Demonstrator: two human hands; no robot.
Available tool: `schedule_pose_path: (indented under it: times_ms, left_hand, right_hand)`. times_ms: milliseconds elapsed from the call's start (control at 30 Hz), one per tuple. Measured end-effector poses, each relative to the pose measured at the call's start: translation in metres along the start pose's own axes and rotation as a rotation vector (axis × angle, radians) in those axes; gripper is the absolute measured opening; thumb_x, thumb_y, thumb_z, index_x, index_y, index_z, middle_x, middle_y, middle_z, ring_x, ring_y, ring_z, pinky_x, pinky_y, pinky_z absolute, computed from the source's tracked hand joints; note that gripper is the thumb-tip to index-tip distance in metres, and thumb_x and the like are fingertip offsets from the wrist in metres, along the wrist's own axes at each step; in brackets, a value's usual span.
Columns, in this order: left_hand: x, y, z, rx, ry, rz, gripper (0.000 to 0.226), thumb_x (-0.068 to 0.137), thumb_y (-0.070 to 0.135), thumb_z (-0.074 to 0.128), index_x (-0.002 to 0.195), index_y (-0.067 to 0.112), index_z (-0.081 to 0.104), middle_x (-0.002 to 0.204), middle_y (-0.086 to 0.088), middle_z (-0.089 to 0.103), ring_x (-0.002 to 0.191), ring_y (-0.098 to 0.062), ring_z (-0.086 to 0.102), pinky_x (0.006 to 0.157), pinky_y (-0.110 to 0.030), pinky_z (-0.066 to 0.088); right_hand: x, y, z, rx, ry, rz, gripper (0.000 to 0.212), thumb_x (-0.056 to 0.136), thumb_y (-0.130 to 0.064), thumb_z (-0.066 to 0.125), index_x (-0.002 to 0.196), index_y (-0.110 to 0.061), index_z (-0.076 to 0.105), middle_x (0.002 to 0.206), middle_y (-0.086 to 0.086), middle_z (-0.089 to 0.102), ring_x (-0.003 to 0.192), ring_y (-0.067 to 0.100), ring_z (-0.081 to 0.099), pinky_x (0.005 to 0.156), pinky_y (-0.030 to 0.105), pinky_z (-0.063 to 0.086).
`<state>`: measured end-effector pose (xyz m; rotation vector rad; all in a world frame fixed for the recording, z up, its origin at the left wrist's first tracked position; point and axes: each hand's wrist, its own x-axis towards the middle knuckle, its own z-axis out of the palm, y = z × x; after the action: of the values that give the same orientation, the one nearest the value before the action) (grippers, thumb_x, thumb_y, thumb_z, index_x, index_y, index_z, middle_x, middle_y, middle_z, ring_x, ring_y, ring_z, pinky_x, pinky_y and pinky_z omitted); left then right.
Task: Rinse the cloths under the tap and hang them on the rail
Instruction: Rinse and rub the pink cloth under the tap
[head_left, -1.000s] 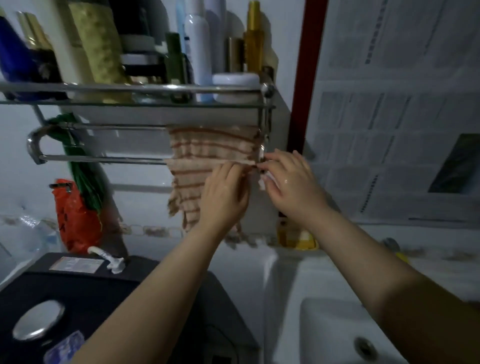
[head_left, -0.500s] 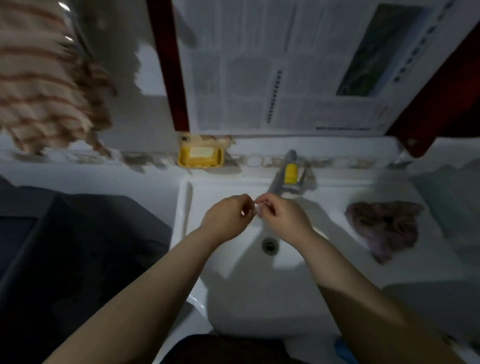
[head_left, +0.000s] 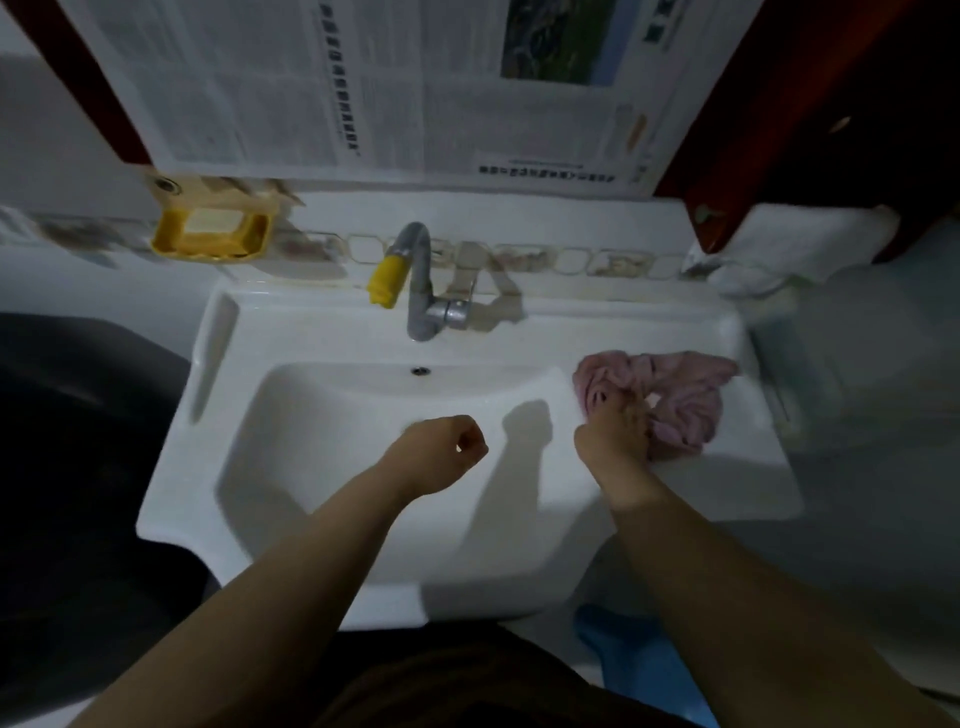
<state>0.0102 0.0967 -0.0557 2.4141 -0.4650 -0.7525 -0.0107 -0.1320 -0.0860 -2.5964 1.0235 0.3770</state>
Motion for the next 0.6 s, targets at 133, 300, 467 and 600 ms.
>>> schedule_pose_path:
  times_ms: [133, 300, 467, 600]
  left_hand:
    - [0.009, 0.001, 0.011, 0.039, -0.011, -0.034, 0.023, 0.095, 0.04, 0.05, 0.105, 0.023, 0.063, 0.104, 0.007, 0.067, 0.095, -0.016, 0.062, 0.085, -0.027, 0.048]
    - [0.01, 0.011, 0.004, -0.341, 0.096, -0.128, 0.047, 0.101, 0.048, 0.034, 0.103, 0.018, 0.07, 0.103, 0.006, 0.069, 0.102, -0.015, 0.062, 0.088, -0.03, 0.045]
    - [0.006, 0.018, -0.012, -1.105, -0.05, -0.243, 0.084, 0.093, 0.068, 0.007, 0.12, 0.01, 0.063, 0.115, -0.008, 0.07, 0.11, -0.023, 0.063, 0.095, -0.037, 0.047]
    - [0.002, 0.014, -0.031, -1.421, -0.058, -0.268, 0.063, 0.098, 0.056, 0.031, 0.121, 0.006, 0.062, 0.116, -0.018, 0.067, 0.109, -0.03, 0.064, 0.092, -0.039, 0.051]
  right_hand:
    - [0.005, 0.018, 0.008, -0.087, 0.167, -0.117, 0.02, 0.086, -0.018, 0.053, 0.102, -0.012, 0.063, 0.112, 0.016, 0.062, 0.113, 0.035, 0.05, 0.097, 0.042, 0.034]
    - [-0.025, -0.008, -0.016, 0.57, 0.216, -0.332, 0.011, 0.092, -0.03, 0.052, 0.087, -0.023, 0.045, 0.067, 0.005, 0.054, 0.064, 0.027, 0.058, 0.063, 0.04, 0.05]
    - [-0.065, -0.055, -0.038, 0.744, -0.205, -0.596, 0.023, 0.093, -0.025, 0.056, 0.111, -0.035, 0.045, 0.084, -0.021, 0.053, 0.076, -0.006, 0.055, 0.069, 0.022, 0.045]
    - [-0.079, -0.074, -0.02, 0.636, -0.59, -0.661, 0.061, 0.088, -0.024, 0.06, 0.138, -0.039, 0.03, 0.131, -0.005, 0.049, 0.114, 0.015, 0.054, 0.089, 0.035, 0.051]
